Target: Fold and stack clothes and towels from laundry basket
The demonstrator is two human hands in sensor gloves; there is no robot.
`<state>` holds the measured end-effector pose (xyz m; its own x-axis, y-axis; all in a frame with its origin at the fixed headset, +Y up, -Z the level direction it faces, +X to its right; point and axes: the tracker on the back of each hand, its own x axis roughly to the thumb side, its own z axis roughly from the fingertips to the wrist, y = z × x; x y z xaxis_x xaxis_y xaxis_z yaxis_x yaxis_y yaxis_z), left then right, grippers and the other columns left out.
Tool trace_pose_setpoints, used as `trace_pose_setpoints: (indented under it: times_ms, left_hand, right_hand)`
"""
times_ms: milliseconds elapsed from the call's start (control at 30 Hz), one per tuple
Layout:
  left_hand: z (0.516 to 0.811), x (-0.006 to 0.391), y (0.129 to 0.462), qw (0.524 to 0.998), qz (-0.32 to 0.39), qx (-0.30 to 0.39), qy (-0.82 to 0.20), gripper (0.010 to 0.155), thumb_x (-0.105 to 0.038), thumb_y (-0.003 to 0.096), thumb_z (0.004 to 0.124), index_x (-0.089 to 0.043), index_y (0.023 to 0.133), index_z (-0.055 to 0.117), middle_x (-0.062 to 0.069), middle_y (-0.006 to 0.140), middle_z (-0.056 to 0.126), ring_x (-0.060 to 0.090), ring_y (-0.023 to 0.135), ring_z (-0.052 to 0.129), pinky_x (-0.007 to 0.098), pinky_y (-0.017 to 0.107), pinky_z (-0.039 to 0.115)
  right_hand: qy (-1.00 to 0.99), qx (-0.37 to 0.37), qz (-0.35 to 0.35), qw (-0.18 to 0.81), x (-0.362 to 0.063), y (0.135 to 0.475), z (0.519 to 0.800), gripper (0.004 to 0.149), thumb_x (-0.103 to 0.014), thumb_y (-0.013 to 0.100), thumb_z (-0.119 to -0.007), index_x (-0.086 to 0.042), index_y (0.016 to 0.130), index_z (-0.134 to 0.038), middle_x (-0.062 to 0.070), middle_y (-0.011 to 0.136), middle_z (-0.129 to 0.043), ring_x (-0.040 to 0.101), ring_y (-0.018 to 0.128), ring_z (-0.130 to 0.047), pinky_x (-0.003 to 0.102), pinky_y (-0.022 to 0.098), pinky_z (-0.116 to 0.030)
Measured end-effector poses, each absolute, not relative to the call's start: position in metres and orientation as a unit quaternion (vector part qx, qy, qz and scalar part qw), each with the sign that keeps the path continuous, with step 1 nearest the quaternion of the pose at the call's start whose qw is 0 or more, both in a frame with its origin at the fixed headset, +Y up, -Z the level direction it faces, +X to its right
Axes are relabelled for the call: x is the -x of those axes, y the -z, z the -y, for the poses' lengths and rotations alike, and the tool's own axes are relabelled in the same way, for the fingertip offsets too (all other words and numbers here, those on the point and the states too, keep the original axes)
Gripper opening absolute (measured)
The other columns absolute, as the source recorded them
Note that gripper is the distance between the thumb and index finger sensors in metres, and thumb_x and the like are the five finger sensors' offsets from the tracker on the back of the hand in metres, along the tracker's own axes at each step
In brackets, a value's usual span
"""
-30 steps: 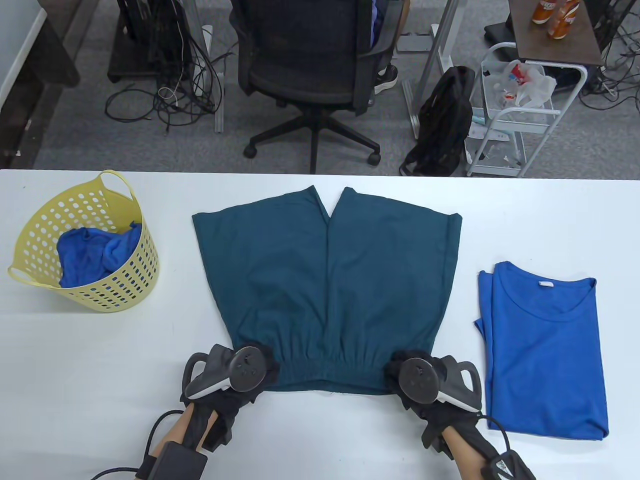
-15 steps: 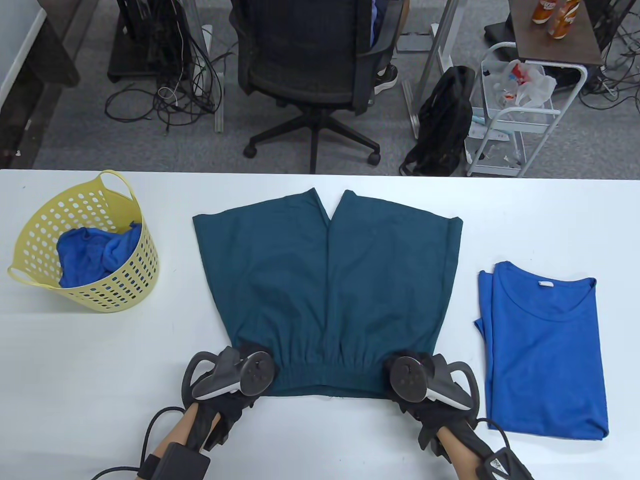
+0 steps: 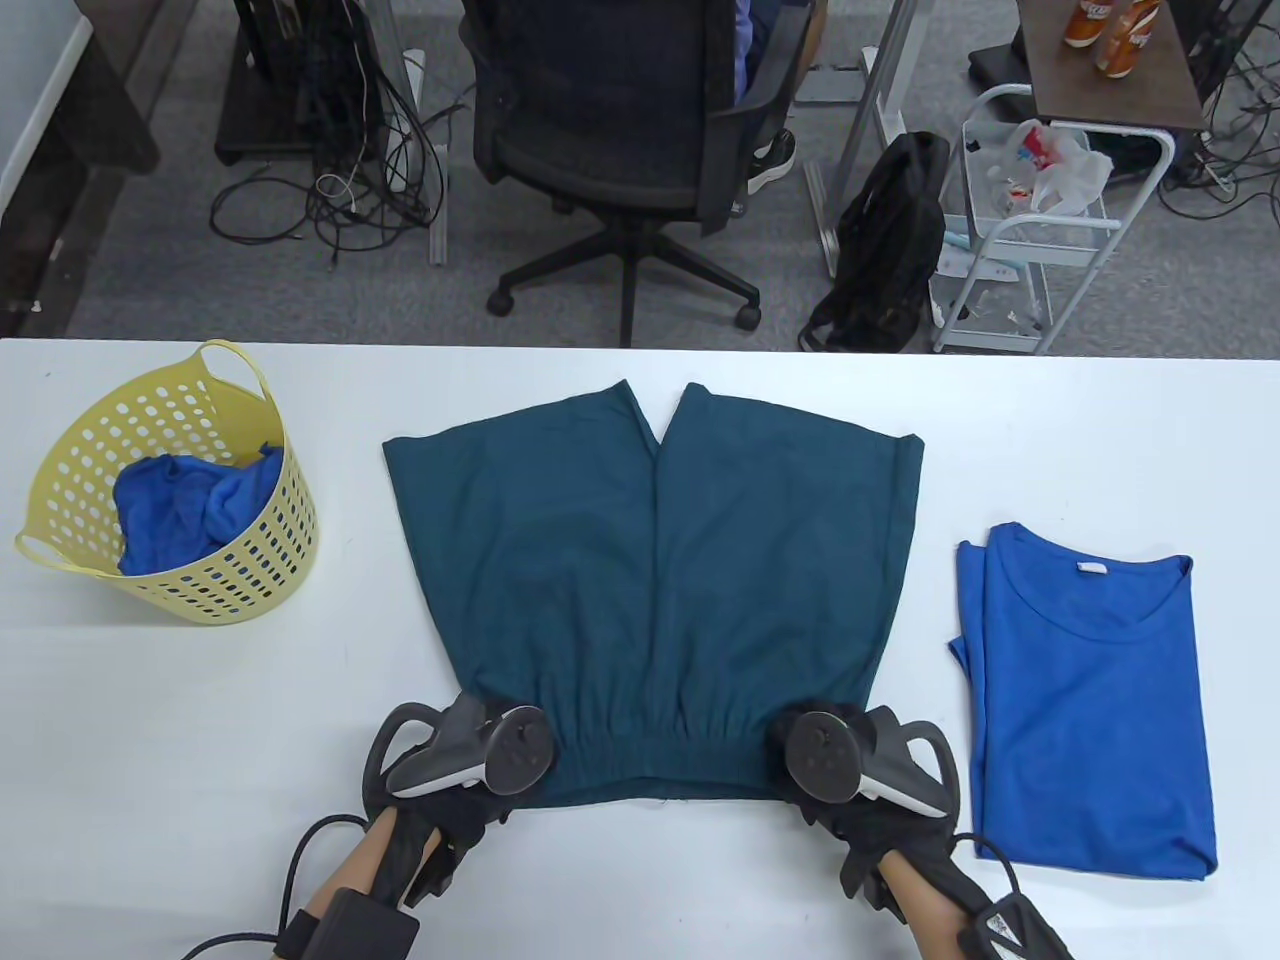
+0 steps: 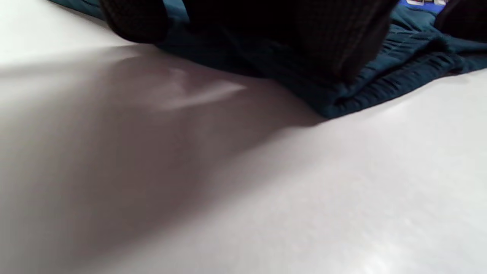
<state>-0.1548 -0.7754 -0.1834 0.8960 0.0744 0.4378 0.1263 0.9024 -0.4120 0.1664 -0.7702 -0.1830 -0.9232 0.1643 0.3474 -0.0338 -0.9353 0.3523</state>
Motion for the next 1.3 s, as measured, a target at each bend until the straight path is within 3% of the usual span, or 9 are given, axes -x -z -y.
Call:
trace_pose_setpoints:
  times_ms: [333, 467, 567, 667, 833, 933, 1133, 1233, 1300]
  left_hand:
    - [0.773, 0.149, 0.179, 0.938, 0.242, 0.246, 0.042, 0.046, -0.046, 0.0468, 0.087, -0.042, 0.091, 0.075, -0.007, 0.11, 0.07, 0.025, 0.104, 0.07, 0.06, 0.074, 0.068]
    - [0.744, 0.161, 0.19, 0.932, 0.209, 0.294, 0.019, 0.052, -0.05, 0.0517, 0.079, -0.041, 0.102, 0.071, -0.003, 0.116, 0.074, 0.029, 0.104, 0.08, 0.059, 0.074, 0.07]
    - [0.705, 0.171, 0.214, 0.97, 0.154, 0.183, -0.033, 0.06, -0.049, 0.0541, 0.078, -0.039, 0.111, 0.063, 0.006, 0.123, 0.068, 0.036, 0.107, 0.076, 0.063, 0.074, 0.067]
    - [0.69, 0.16, 0.256, 0.984, 0.121, 0.126, -0.032, 0.069, -0.044, 0.0554, 0.078, -0.044, 0.117, 0.046, 0.011, 0.13, 0.05, 0.042, 0.112, 0.065, 0.066, 0.076, 0.063]
    - [0.733, 0.096, 0.34, 0.966, 0.103, 0.209, 0.112, 0.082, -0.035, 0.056, 0.077, -0.051, 0.111, 0.019, 0.014, 0.13, 0.02, 0.043, 0.117, 0.05, 0.068, 0.078, 0.056]
    - [0.757, 0.062, 0.363, 0.951, 0.122, 0.221, 0.176, 0.089, -0.034, 0.0555, 0.077, -0.053, 0.105, 0.006, 0.013, 0.128, 0.009, 0.04, 0.118, 0.046, 0.067, 0.079, 0.055]
    - [0.781, 0.038, 0.387, 0.927, 0.095, 0.234, 0.278, 0.087, -0.038, 0.0511, 0.079, -0.057, 0.107, 0.016, 0.008, 0.128, 0.006, 0.041, 0.12, 0.034, 0.069, 0.08, 0.05]
    - [0.776, 0.047, 0.384, 0.943, 0.123, 0.179, 0.251, 0.079, -0.043, 0.0462, 0.083, -0.052, 0.109, 0.037, 0.004, 0.13, 0.014, 0.04, 0.12, 0.028, 0.071, 0.08, 0.048]
    - [0.774, 0.06, 0.38, 0.941, 0.141, 0.188, 0.242, 0.075, -0.049, 0.0444, 0.083, -0.049, 0.108, 0.043, 0.002, 0.13, 0.02, 0.04, 0.119, 0.028, 0.07, 0.08, 0.05]
  right_hand:
    - [-0.959, -0.201, -0.192, 0.047, -0.165, 0.182, 0.771, 0.059, -0.036, 0.05, -0.088, -0.015, 0.102, -0.069, 0.016, 0.106, -0.065, 0.044, 0.091, -0.067, 0.068, 0.066, -0.063]
    - [-0.958, -0.206, -0.195, 0.04, -0.164, 0.183, 0.742, 0.062, -0.041, 0.053, -0.083, -0.013, 0.106, -0.068, 0.018, 0.11, -0.068, 0.046, 0.094, -0.071, 0.068, 0.066, -0.064]
    - [-0.968, -0.209, -0.119, 0.077, -0.162, 0.178, 0.721, 0.06, -0.04, 0.057, -0.079, -0.011, 0.108, -0.068, 0.021, 0.111, -0.068, 0.049, 0.094, -0.072, 0.069, 0.066, -0.064]
    - [-0.958, -0.242, -0.126, 0.086, -0.151, 0.174, 0.722, 0.059, -0.035, 0.059, -0.076, -0.015, 0.114, -0.061, 0.024, 0.117, -0.059, 0.052, 0.099, -0.064, 0.072, 0.066, -0.06]
    - [-0.924, -0.304, -0.23, 0.038, -0.127, 0.167, 0.753, 0.062, -0.034, 0.06, -0.075, -0.019, 0.116, -0.054, 0.019, 0.123, -0.048, 0.055, 0.105, -0.051, 0.077, 0.069, -0.051]
    - [-0.915, -0.31, -0.256, 0.018, -0.123, 0.165, 0.762, 0.062, -0.037, 0.059, -0.076, -0.018, 0.115, -0.058, 0.02, 0.123, -0.045, 0.057, 0.106, -0.046, 0.078, 0.069, -0.048]
    - [-0.92, -0.29, -0.261, 0.034, -0.132, 0.169, 0.759, 0.057, -0.043, 0.06, -0.072, -0.014, 0.109, -0.07, 0.024, 0.122, -0.048, 0.058, 0.105, -0.042, 0.078, 0.069, -0.047]
    - [-0.934, -0.258, -0.246, 0.017, -0.142, 0.171, 0.754, 0.057, -0.048, 0.06, -0.069, -0.011, 0.102, -0.079, 0.025, 0.121, -0.053, 0.058, 0.105, -0.043, 0.078, 0.068, -0.047]
    - [-0.947, -0.222, -0.23, -0.013, -0.148, 0.172, 0.752, 0.059, -0.052, 0.059, -0.065, -0.011, 0.097, -0.084, 0.025, 0.121, -0.054, 0.059, 0.105, -0.043, 0.079, 0.068, -0.047]
